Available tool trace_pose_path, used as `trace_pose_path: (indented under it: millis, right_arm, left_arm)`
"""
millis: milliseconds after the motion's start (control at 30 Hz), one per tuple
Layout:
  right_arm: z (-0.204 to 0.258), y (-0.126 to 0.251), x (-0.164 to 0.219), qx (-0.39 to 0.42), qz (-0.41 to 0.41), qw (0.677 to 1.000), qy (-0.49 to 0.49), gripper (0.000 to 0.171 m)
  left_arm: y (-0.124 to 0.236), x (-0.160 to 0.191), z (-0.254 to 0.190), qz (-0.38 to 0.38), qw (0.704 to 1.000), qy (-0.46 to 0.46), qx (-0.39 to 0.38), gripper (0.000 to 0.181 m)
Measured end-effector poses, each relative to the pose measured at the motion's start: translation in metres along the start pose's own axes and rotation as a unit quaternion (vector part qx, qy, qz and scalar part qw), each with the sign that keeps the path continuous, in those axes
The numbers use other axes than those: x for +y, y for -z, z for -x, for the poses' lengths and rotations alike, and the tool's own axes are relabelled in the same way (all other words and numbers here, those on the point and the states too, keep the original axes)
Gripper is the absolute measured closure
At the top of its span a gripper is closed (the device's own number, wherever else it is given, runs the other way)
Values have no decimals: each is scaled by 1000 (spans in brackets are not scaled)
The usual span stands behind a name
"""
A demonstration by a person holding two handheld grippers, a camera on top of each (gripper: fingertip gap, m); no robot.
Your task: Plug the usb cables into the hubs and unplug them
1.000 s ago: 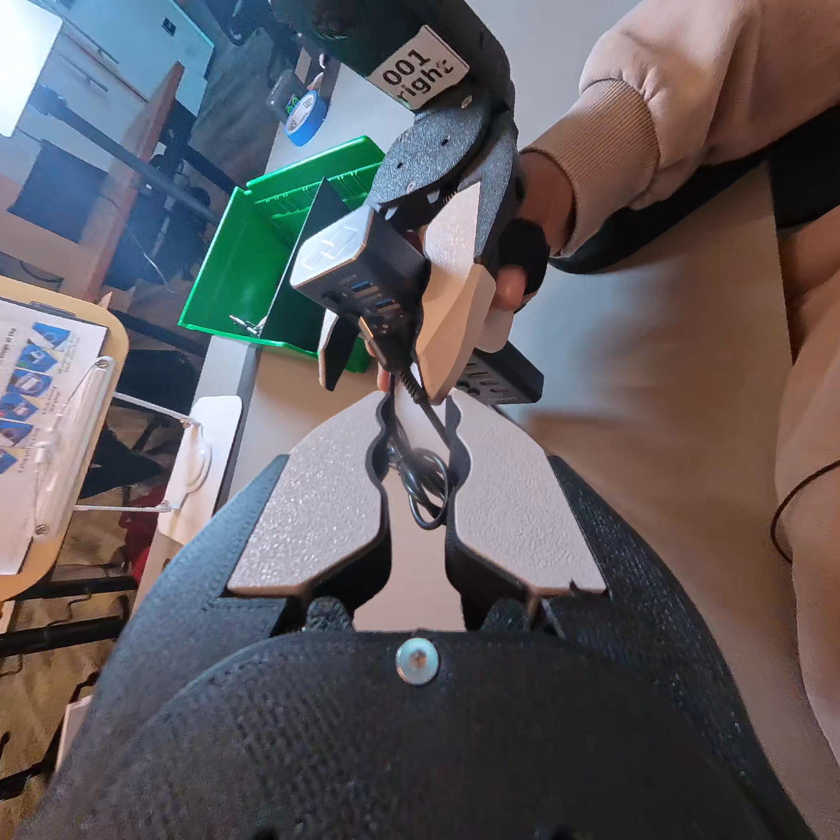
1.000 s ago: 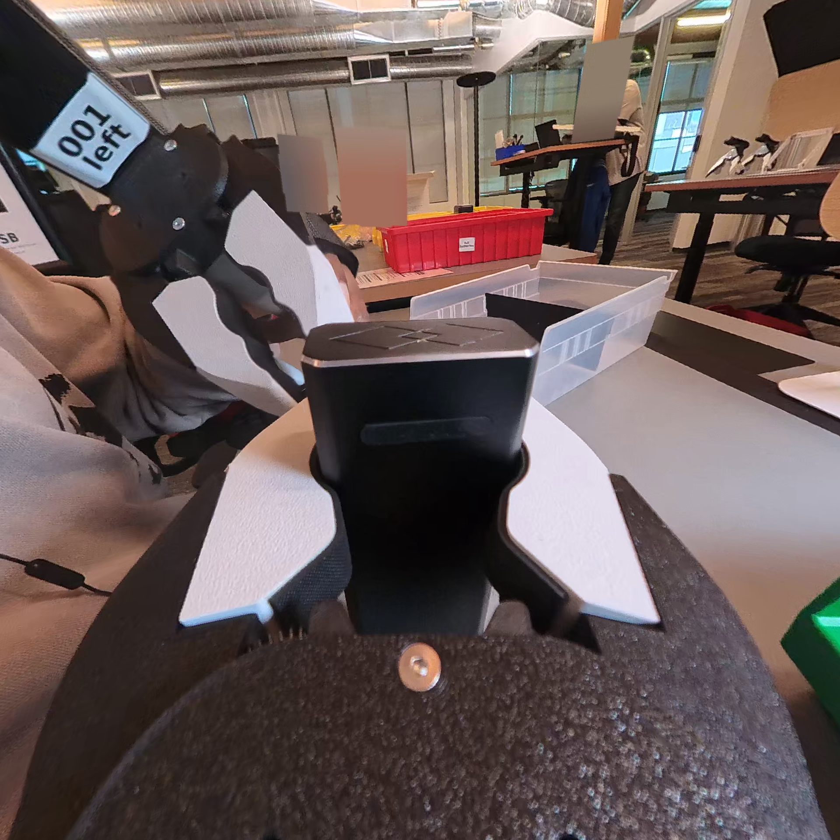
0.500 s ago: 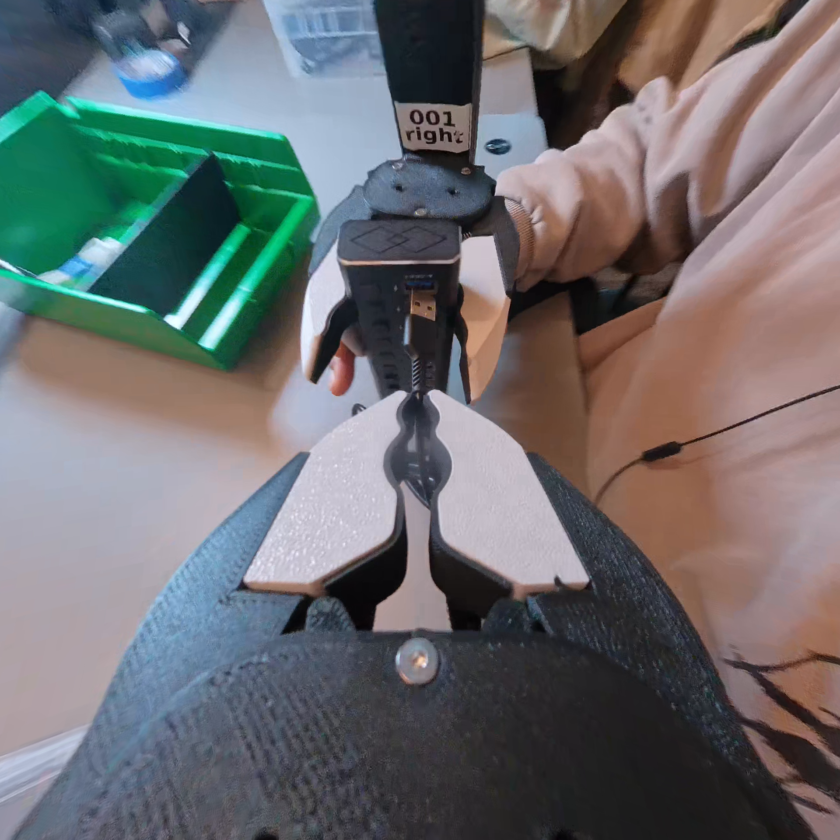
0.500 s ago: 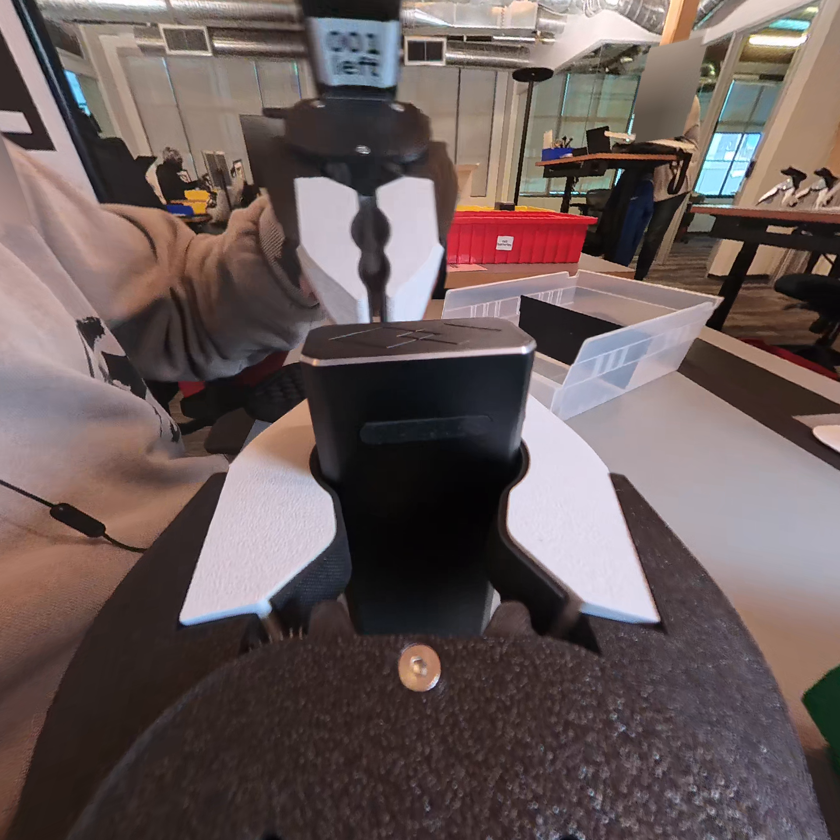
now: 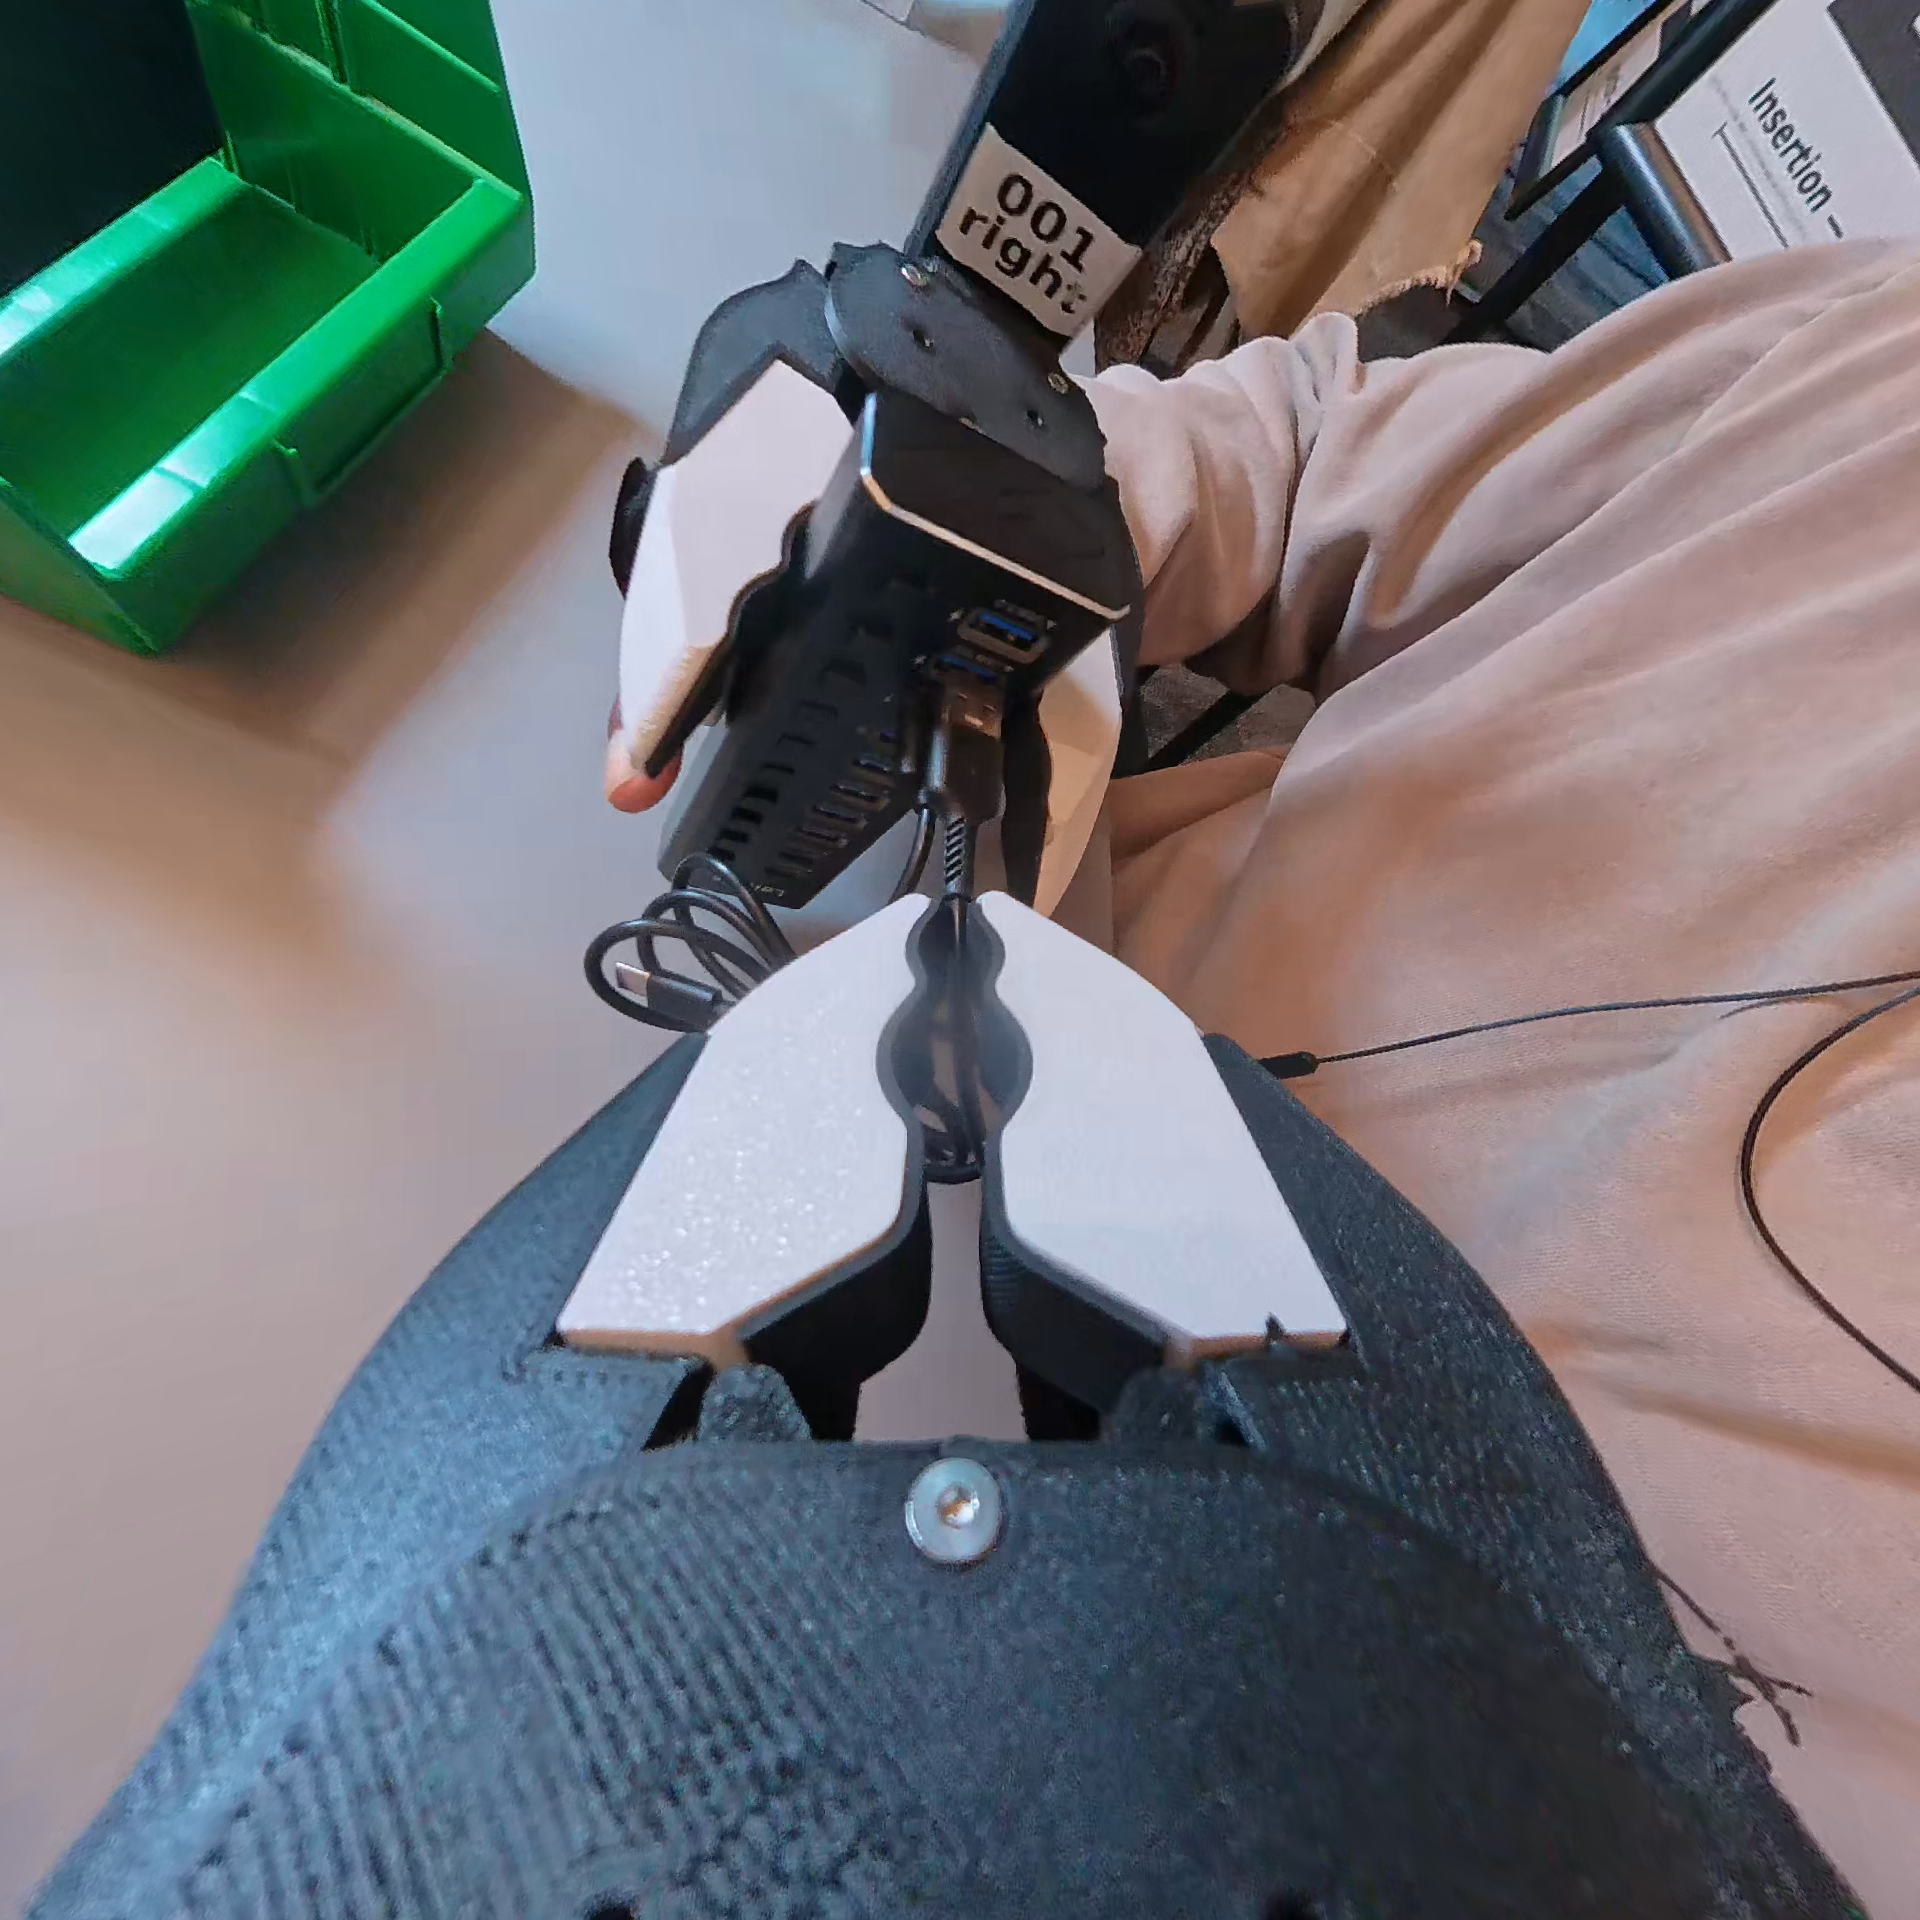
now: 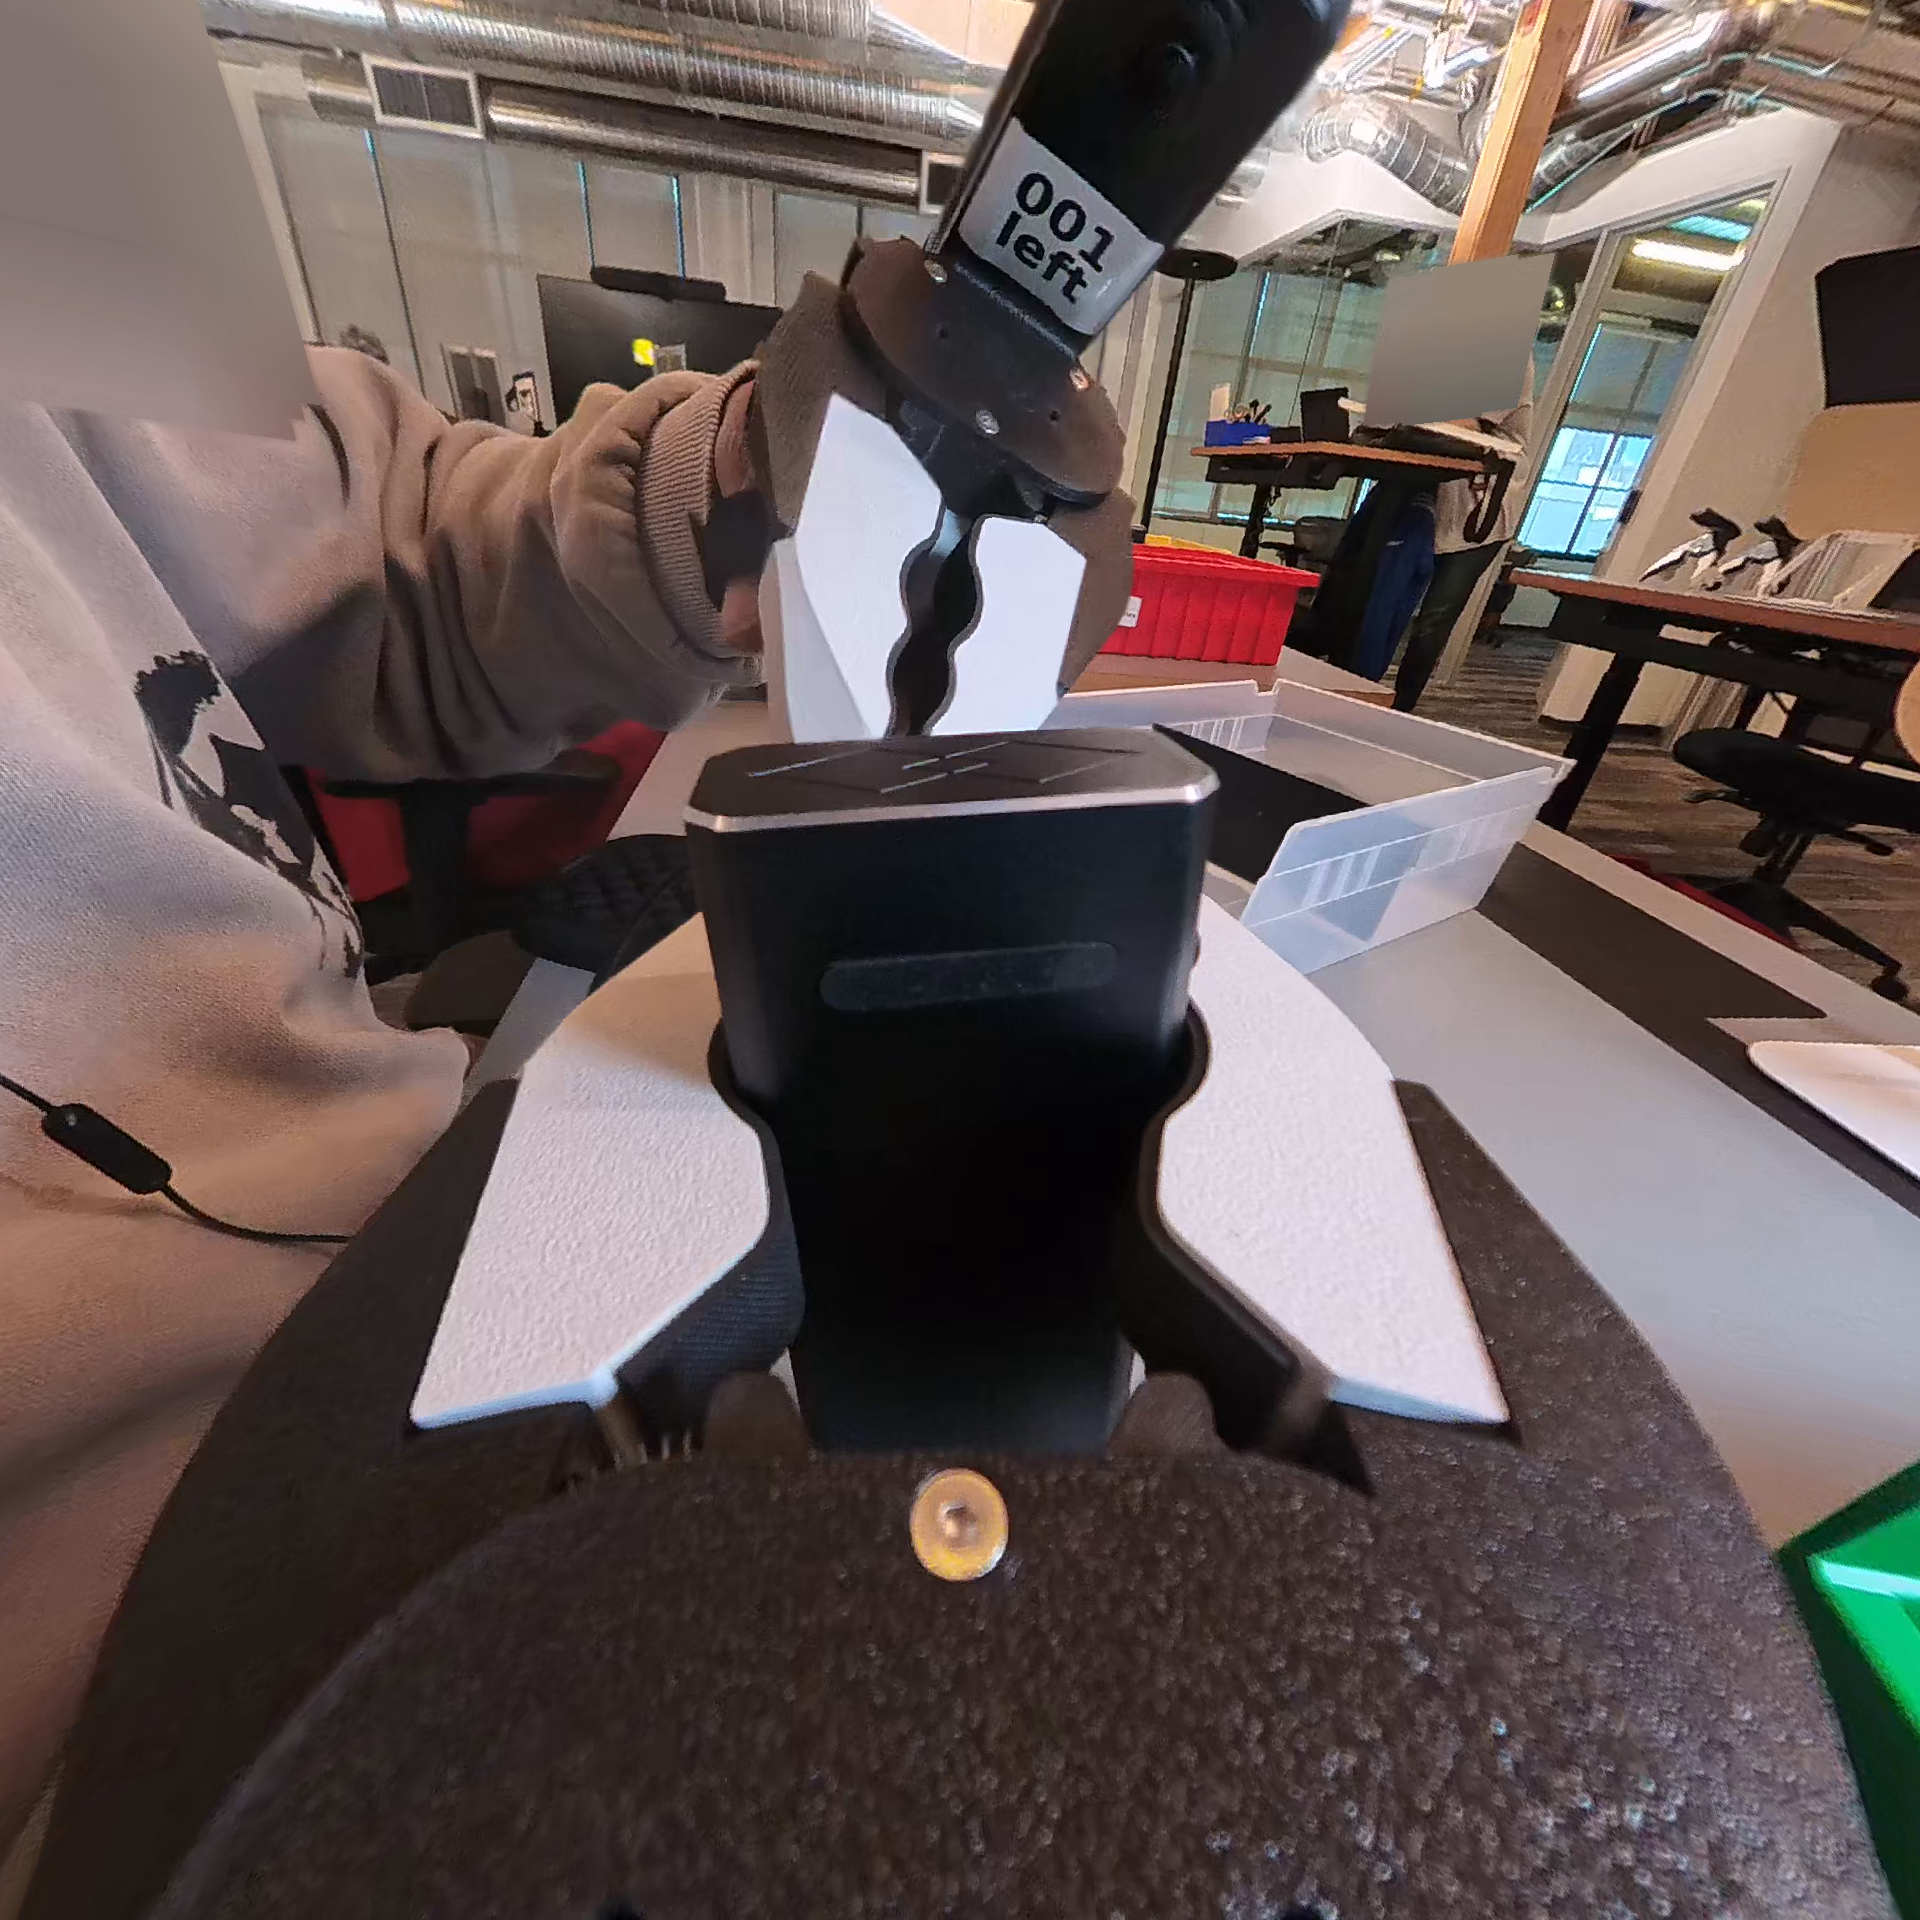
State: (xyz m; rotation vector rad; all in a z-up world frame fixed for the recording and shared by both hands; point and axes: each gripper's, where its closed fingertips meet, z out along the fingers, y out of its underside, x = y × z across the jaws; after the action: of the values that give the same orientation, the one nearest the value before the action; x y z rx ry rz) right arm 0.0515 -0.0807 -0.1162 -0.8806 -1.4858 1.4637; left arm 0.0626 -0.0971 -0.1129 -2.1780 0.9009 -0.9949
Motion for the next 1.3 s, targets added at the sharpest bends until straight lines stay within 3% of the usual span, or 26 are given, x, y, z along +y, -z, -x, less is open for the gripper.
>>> trace_pose_path:
  millis: [233, 467, 1300]
  right_arm:
    - [-1, 0, 1, 12, 4, 1000, 18, 98]
    - [6, -4, 14, 11, 61, 996, 67, 98]
    - [16, -7, 35, -14, 138, 986, 89, 98]
  left_arm:
    - [-1, -1, 0, -19, 1000, 19, 15, 178]
    - [-3, 11, -6, 24, 999, -7, 31, 178]
    - [-15, 23, -7, 61, 997, -45, -1, 180]
